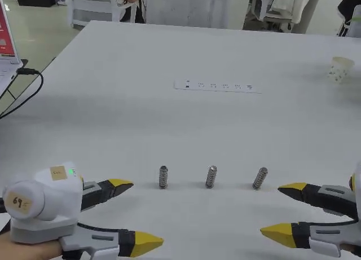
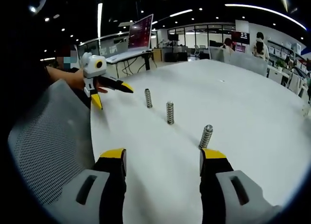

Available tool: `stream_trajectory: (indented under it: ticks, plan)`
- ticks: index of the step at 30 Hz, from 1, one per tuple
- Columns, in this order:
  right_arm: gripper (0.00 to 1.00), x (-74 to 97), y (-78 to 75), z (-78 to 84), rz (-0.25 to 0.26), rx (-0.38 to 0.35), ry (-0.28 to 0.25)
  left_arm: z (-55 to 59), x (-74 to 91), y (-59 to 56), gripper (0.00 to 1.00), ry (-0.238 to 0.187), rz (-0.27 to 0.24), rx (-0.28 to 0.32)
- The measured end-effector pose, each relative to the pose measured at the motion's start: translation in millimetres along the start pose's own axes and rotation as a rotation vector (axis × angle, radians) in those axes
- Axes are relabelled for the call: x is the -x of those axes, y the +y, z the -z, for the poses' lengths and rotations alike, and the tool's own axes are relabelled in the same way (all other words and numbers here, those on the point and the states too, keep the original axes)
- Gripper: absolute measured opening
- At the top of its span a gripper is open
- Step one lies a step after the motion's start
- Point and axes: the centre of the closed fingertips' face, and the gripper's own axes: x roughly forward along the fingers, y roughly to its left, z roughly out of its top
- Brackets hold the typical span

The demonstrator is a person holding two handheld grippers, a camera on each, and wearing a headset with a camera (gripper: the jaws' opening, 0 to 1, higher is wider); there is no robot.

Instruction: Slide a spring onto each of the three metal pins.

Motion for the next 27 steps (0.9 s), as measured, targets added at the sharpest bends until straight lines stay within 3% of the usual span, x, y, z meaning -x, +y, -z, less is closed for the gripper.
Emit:
stream_trajectory:
  ticks: [10, 27]
  plan:
    - [0.77, 3.8, -2.6, 0.0, 0.032, -0.018, -0.087, 0.1, 1.2, -0.5, 0.73, -0.002, -0.004, 0.01]
    - [0.9, 4.7, -4.3, 1.1, 0.049, -0.018, -0.128, 2.9, 2.5, -1.1, 0.73, -0.001, -0.014, 0.019]
